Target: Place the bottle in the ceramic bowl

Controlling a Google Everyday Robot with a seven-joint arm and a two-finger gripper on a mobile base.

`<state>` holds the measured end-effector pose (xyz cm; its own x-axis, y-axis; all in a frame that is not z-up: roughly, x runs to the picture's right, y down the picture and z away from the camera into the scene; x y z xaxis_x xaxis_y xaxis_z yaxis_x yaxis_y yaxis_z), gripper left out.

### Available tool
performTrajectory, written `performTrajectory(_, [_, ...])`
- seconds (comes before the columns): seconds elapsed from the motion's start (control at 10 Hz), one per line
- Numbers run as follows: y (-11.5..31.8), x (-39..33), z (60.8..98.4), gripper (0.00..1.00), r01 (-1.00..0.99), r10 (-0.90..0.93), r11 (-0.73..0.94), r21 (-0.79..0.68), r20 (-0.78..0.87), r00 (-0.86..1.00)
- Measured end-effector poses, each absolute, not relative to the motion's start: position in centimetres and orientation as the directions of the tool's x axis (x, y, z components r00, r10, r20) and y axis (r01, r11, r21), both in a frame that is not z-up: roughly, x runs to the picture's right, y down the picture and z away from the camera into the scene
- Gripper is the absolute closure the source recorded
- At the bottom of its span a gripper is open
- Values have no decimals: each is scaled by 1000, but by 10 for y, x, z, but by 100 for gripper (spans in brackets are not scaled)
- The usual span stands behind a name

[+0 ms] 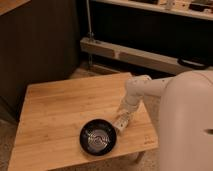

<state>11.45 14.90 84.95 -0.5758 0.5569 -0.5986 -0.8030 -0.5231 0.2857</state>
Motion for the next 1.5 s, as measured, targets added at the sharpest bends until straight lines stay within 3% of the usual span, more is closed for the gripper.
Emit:
performTrajectory(0.2, [153, 114, 853, 42, -798, 544, -527, 292, -605, -581])
performTrajectory(0.7, [161, 116, 856, 95, -795, 508, -523, 307, -636, -580])
performTrajectory(0.9, [155, 119, 847, 100, -793, 519, -525, 309, -622, -586])
performTrajectory(1.5, [95, 121, 773, 100, -818, 640, -516, 254, -519, -566])
